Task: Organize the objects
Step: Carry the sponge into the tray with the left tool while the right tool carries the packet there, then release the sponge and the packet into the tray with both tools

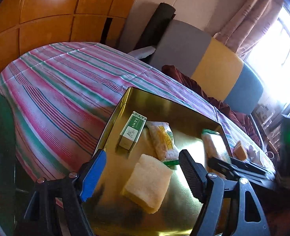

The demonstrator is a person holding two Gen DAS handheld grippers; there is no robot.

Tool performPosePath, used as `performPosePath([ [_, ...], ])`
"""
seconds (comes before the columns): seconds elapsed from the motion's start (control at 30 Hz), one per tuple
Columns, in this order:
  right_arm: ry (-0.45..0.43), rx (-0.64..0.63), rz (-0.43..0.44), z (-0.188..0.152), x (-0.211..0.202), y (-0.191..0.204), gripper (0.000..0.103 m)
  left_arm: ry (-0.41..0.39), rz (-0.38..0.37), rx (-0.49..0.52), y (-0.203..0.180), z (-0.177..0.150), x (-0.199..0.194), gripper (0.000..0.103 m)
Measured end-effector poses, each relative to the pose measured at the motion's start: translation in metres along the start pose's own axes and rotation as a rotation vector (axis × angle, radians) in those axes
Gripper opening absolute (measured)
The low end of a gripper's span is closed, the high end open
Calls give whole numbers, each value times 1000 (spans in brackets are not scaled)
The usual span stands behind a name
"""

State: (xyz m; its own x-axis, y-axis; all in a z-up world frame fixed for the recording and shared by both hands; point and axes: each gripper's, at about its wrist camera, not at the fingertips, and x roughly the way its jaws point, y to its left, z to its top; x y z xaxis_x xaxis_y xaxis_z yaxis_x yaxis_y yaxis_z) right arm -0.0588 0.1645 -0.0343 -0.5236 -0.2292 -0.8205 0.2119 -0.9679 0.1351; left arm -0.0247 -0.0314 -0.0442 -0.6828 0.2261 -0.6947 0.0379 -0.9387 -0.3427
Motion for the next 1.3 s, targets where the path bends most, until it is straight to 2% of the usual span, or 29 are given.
performPosePath([
  [0.13,62,59,-29,16,26,-5,49,7,-16,0,-2,-2,0,77],
  [0.53,109,98,-108,45,75,-7,50,12,-12,-39,5,0,-1,77],
  [0.63,101,121,-78,48,82,-7,50,13,-12,-39,5,0,-1,77],
  [0.7,77,141,-54,50,82,-6,57,13,-12,-34,5,0,-1,77],
  [0.73,64,151,-42,50,79,-6,62,10,-13,-33,5,0,-2,77],
  [0.97,-18,161,16,45,37,-12,63,12,-17,-26,1,-3,-1,77],
  [1.17,-47,133,17,30,6,-15,63,19,-76,-8,-6,-9,-1,77],
  [1.3,-96,117,14,14,-18,-21,70,31,-107,13,-14,-13,-1,77],
])
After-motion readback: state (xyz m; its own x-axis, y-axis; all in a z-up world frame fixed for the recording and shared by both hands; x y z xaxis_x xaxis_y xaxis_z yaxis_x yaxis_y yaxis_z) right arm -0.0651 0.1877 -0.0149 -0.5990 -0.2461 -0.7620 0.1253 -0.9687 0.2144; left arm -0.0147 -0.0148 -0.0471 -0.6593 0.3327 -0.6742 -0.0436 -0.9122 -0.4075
